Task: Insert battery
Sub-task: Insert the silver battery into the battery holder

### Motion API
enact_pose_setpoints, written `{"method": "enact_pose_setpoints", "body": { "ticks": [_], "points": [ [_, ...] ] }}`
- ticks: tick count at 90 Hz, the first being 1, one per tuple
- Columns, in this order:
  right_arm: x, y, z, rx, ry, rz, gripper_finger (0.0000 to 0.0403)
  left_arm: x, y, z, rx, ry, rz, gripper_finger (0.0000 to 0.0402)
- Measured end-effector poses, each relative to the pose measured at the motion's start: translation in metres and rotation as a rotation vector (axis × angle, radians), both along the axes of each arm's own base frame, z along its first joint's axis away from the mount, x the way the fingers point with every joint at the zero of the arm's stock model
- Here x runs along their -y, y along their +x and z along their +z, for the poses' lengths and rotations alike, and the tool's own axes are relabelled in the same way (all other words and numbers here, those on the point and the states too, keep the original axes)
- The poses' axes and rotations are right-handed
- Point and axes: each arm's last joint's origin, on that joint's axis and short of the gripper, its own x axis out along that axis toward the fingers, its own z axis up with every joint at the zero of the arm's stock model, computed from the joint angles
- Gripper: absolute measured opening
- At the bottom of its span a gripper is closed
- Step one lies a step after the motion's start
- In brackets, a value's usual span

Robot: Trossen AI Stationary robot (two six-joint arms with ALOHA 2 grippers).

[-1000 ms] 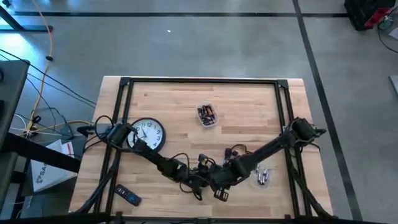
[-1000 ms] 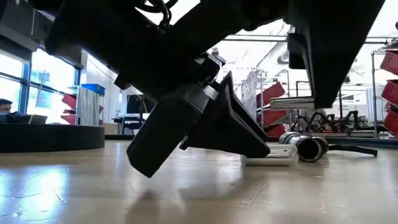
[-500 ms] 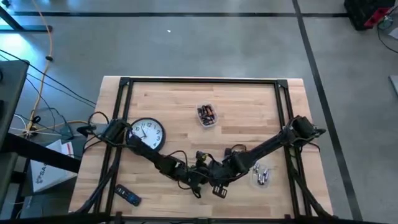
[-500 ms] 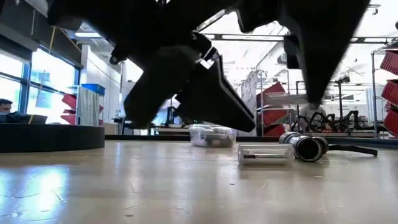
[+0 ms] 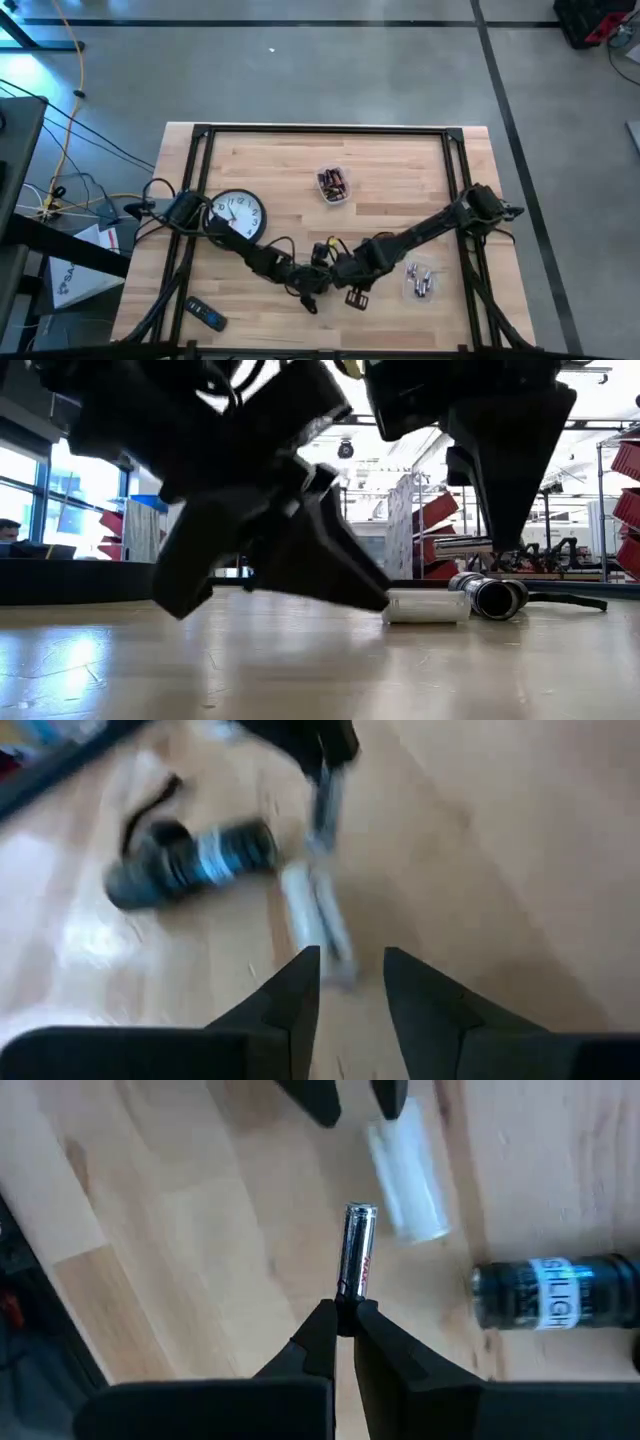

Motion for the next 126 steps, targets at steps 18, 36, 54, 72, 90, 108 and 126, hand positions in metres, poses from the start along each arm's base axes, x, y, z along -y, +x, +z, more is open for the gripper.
{"method": "enact_pose_setpoints", "body": {
  "ticks": [18, 36, 54, 72, 90, 108, 126],
  "points": [
    [0.006, 0.001, 0.000, -0.012, -0.008, 0.012, 0.0000, 0.000, 0.005, -0.009, 0.040, 0.004, -0.028, 0.0097],
    [0.007, -0.002, -0.001, -0.039, -0.015, 0.019, 0.0000, -0.005, 0.010, -0.016, 0.045, -0.043, -0.026, 0.0097],
    [0.007, -0.005, -0.001, -0.063, -0.022, 0.061, 0.0000, -0.006, 0.010, -0.014, 0.069, -0.016, 0.025, 0.0097],
    [0.012, -0.011, -0.001, -0.127, -0.050, 0.104, 0.0000, -0.001, 0.007, -0.014, 0.091, 0.020, 0.087, 0.0097],
    [0.011, -0.017, -0.003, -0.204, -0.025, 0.109, 0.0000, 0.006, 0.002, -0.012, 0.108, 0.005, 0.150, 0.0097],
    [0.002, -0.015, -0.027, -0.271, -0.021, 0.170, 0.0000, 0.017, -0.002, -0.014, 0.105, -0.075, 0.123, 0.0097],
    [0.007, -0.014, -0.038, -0.299, -0.095, 0.185, 0.0000, 0.017, -0.001, -0.027, 0.125, -0.131, 0.217, 0.0099]
  ]
}}
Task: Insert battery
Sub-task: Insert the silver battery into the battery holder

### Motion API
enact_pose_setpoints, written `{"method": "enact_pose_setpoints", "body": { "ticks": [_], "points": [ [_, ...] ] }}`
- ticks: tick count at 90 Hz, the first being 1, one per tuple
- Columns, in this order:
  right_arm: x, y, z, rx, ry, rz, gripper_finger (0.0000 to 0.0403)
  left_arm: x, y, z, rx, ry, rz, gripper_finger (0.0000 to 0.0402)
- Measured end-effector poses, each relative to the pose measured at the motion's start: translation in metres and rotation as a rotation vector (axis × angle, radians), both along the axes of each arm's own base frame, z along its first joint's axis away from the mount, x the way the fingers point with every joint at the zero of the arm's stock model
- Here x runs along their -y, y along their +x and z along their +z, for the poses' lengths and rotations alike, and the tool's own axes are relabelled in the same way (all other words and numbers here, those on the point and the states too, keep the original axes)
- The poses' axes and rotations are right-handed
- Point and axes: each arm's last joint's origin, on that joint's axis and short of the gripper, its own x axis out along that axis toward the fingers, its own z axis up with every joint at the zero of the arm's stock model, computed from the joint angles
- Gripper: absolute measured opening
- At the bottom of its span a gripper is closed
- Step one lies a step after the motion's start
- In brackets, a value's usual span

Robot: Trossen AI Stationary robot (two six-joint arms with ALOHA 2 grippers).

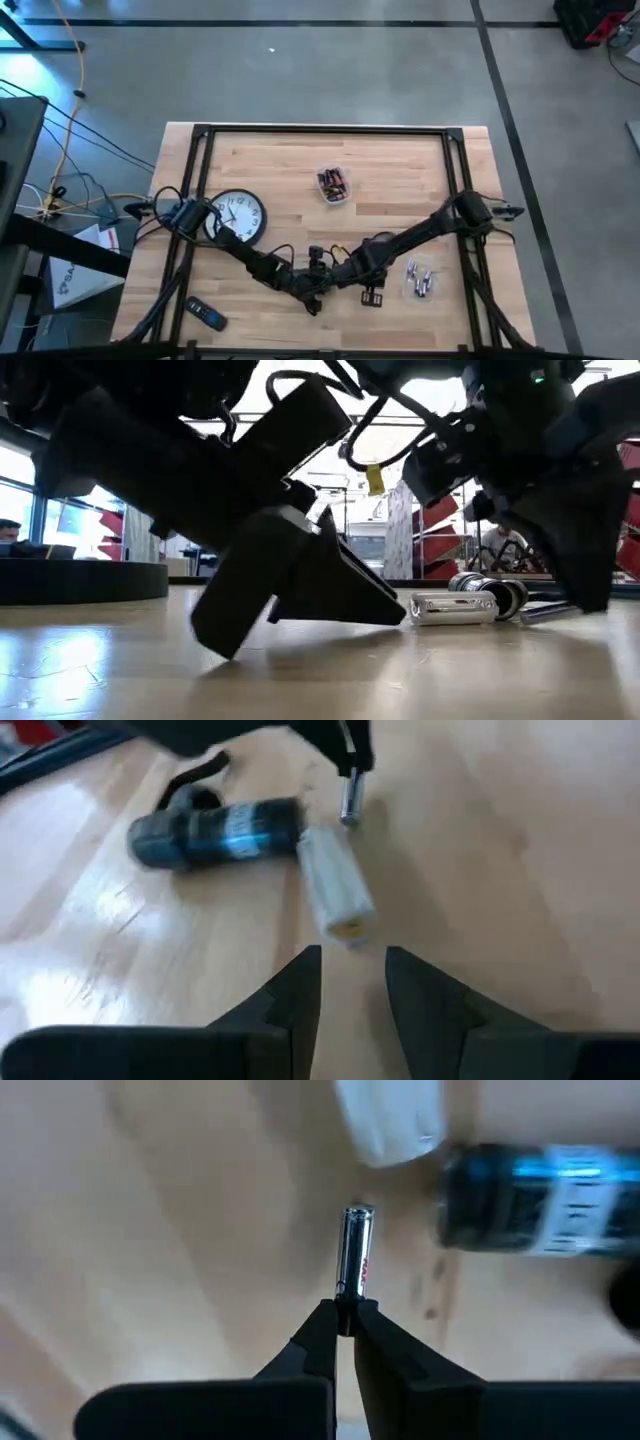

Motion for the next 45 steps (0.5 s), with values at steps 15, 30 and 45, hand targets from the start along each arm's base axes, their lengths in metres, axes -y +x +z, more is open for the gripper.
{"method": "enact_pose_setpoints", "body": {
  "ticks": [15, 30, 45],
  "points": [
    [0.0065, 0.0007, 0.0000, -0.007, -0.029, 0.006, 0.0000, 0.0005, 0.0014, -0.0003, 0.024, -0.003, 0.000, 0.0120],
    [0.0062, 0.0039, -0.0011, 0.021, -0.010, 0.012, 0.0000, -0.0004, 0.0022, 0.0008, 0.038, 0.023, 0.002, 0.0161],
    [0.0064, 0.0046, -0.0014, 0.029, -0.004, 0.027, 0.0000, 0.0021, 0.0016, 0.0008, 0.032, 0.030, -0.028, 0.0193]
  ]
}}
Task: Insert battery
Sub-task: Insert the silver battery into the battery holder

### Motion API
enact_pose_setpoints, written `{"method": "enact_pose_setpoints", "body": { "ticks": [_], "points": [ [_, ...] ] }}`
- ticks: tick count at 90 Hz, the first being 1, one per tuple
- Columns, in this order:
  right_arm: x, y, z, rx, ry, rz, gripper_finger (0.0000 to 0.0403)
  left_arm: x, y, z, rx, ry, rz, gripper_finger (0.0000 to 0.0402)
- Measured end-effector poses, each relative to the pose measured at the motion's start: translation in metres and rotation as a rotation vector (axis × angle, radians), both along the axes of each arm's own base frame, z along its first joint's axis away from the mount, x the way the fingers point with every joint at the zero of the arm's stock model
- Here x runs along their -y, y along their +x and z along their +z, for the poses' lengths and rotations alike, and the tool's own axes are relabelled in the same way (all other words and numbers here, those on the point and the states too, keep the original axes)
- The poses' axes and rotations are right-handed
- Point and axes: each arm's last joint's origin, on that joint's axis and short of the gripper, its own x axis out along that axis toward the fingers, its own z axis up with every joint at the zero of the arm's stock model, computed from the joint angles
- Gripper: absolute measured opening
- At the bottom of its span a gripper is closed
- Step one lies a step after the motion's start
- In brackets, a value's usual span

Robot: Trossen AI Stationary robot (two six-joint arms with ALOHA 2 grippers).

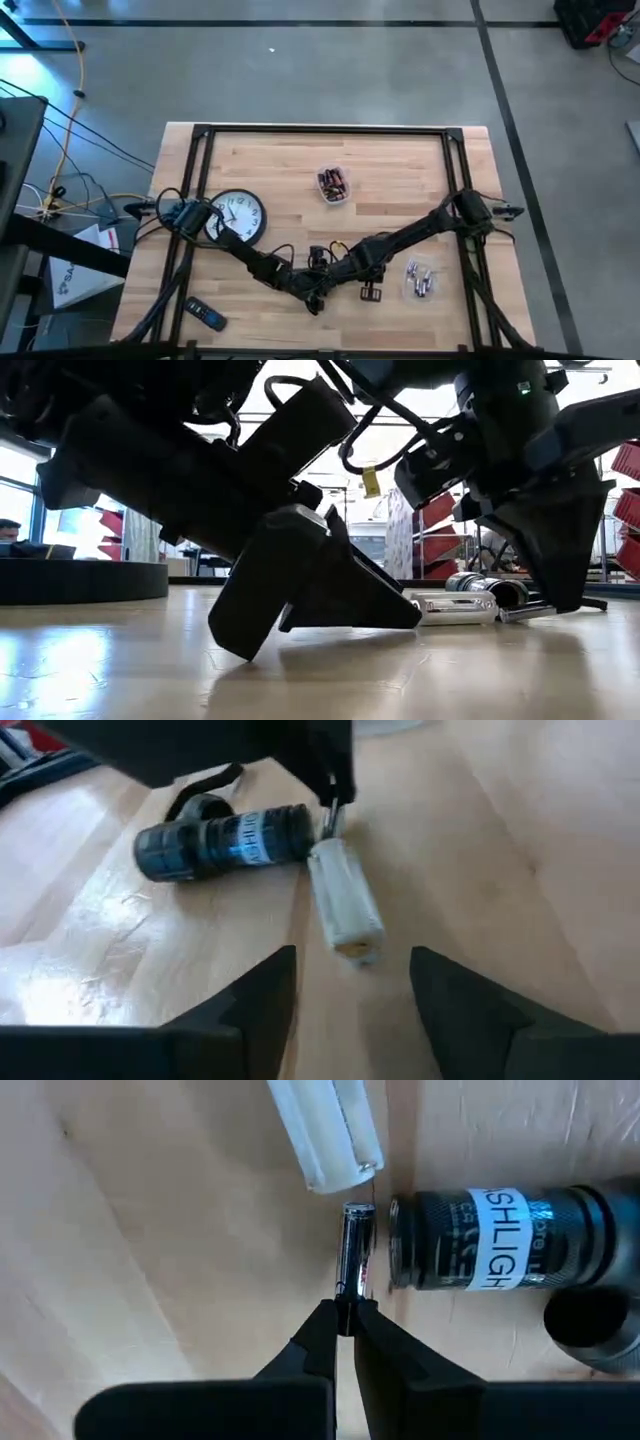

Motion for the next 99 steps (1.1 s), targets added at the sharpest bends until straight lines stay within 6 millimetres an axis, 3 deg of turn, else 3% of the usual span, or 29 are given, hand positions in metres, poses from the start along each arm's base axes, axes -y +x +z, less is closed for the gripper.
{"method": "enact_pose_setpoints", "body": {
  "ticks": [37, 99],
  "points": [
    [0.005, 0.008, -0.001, 0.054, 0.015, -0.021, 0.0000, 0.018, 0.014, -0.011, 0.053, 0.040, 0.064, 0.0197],
    [0.006, 0.009, -0.001, 0.052, 0.017, -0.054, 0.0000, 0.013, 0.014, -0.024, 0.016, -0.002, 0.083, 0.0198]
  ]
}}
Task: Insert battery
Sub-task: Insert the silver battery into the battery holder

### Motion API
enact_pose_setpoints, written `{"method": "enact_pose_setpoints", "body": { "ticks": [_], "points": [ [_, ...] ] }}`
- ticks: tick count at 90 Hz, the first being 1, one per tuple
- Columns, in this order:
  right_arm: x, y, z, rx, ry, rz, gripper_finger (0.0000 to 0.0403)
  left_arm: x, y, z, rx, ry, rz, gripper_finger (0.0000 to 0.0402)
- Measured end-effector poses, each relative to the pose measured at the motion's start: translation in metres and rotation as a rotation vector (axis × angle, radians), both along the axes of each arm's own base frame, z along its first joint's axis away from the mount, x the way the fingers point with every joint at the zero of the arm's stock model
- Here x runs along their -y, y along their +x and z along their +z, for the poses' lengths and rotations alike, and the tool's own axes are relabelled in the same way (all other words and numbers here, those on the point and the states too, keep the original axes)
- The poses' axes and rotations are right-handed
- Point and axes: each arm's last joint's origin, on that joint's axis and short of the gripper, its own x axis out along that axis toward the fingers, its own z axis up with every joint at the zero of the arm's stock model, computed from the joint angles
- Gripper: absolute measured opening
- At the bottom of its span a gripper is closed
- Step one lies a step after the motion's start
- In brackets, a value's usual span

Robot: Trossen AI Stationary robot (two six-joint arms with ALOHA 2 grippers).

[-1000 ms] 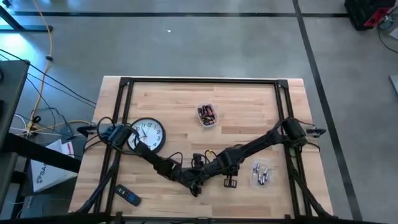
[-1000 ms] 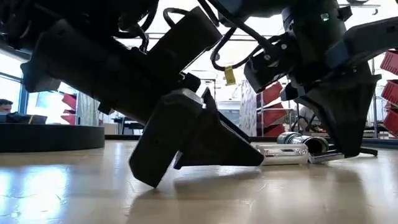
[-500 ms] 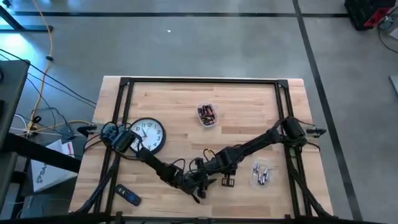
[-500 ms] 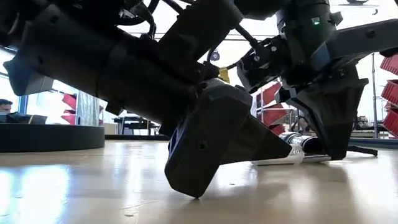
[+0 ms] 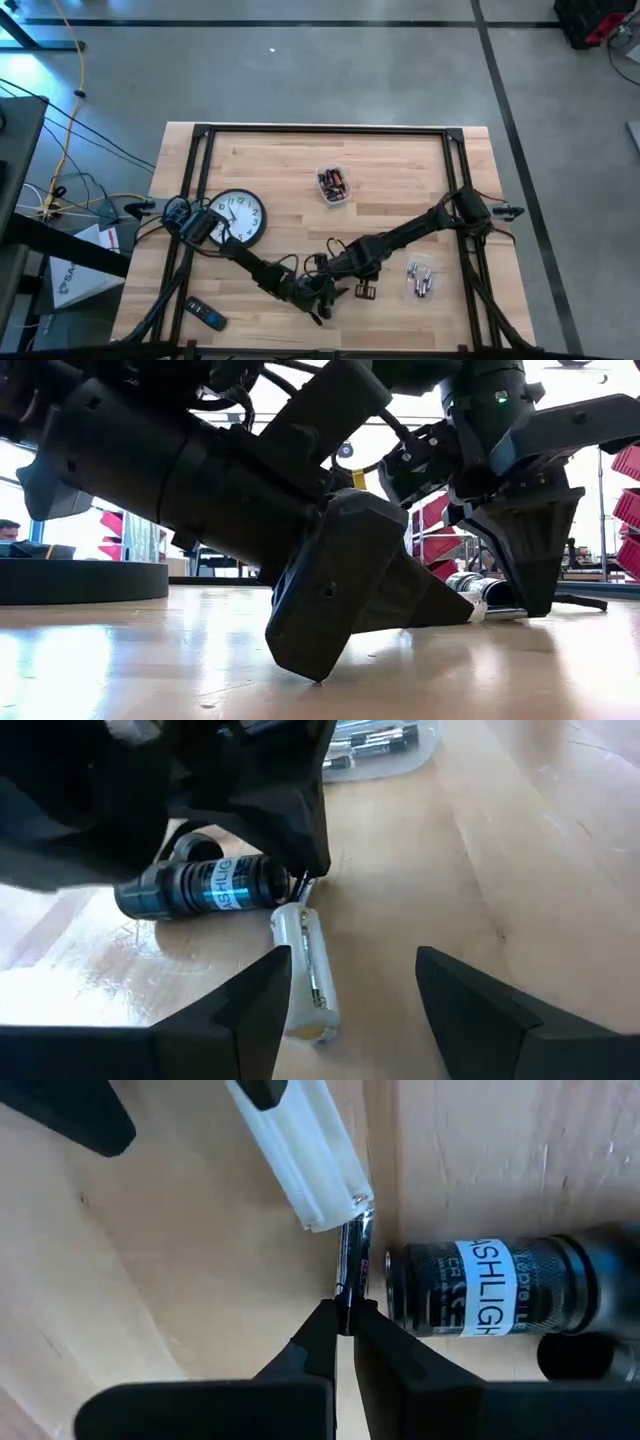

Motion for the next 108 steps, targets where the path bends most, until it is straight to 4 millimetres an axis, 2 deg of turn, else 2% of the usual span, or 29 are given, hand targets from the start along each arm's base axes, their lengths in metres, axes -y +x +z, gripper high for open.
{"method": "enact_pose_setpoints", "body": {
  "ticks": [18, 30, 55, 78, 108],
  "points": [
    [-0.004, -0.003, 0.002, -0.013, -0.007, -0.016, 0.0000, -0.003, 0.001, -0.001, -0.003, -0.021, 0.025, 0.0193],
    [-0.010, -0.006, 0.002, -0.024, 0.005, -0.024, 0.0000, -0.009, 0.003, -0.003, -0.021, -0.065, 0.030, 0.0170],
    [-0.017, -0.008, 0.002, -0.019, 0.012, -0.038, 0.0000, -0.008, 0.004, -0.002, -0.008, -0.065, 0.009, 0.0131],
    [-0.019, -0.018, 0.004, -0.089, -0.042, -0.042, 0.0000, -0.001, 0.000, 0.014, 0.004, -0.040, -0.017, 0.0127],
    [-0.022, -0.026, 0.007, -0.141, -0.082, -0.025, 0.0000, -0.002, 0.005, 0.003, 0.040, -0.252, -0.046, 0.0136]
  ]
}}
